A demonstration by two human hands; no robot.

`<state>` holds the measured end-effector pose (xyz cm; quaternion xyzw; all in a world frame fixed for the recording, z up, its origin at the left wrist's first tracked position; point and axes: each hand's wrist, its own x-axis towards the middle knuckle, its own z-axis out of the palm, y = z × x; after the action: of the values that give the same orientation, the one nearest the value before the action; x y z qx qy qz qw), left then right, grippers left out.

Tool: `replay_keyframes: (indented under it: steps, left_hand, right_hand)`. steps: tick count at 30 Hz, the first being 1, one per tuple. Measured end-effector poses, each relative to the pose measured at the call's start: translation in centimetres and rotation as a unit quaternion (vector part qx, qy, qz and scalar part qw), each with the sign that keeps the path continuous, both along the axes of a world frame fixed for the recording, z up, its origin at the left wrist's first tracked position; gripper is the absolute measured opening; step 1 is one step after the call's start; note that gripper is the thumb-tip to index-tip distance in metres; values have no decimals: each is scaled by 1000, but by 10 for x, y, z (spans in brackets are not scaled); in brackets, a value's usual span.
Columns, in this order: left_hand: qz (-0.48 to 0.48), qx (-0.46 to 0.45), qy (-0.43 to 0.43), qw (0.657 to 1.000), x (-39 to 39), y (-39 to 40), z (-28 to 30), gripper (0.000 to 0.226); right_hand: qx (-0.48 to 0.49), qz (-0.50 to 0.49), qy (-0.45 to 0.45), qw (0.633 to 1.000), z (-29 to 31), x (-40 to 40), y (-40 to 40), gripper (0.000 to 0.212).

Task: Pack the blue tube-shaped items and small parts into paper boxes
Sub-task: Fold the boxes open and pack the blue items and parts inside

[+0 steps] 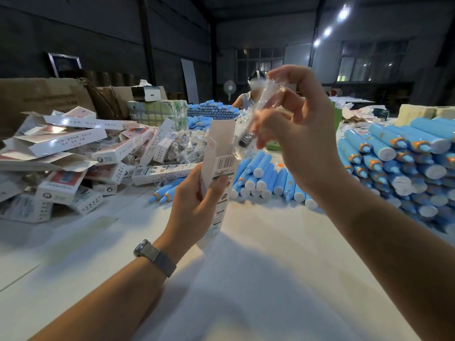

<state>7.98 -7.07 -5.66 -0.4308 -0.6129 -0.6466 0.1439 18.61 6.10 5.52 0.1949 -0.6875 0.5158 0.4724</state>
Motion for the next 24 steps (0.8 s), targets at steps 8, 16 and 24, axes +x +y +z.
replay_keyframes:
  steps: [8, 16, 24]
  left_hand:
    - [15, -22, 36, 999, 1, 1, -3, 24]
    - [19, -8, 60, 998, 3, 2, -3, 25]
    - [3, 1, 40, 999, 2, 3, -3, 11]
  right_hand:
    - [144, -176, 26, 974, -10, -3, -10, 26]
    - [278, -246, -3, 929, -34, -15, -8, 12]
    - [334, -258, -35, 906, -45, -20, -4, 32]
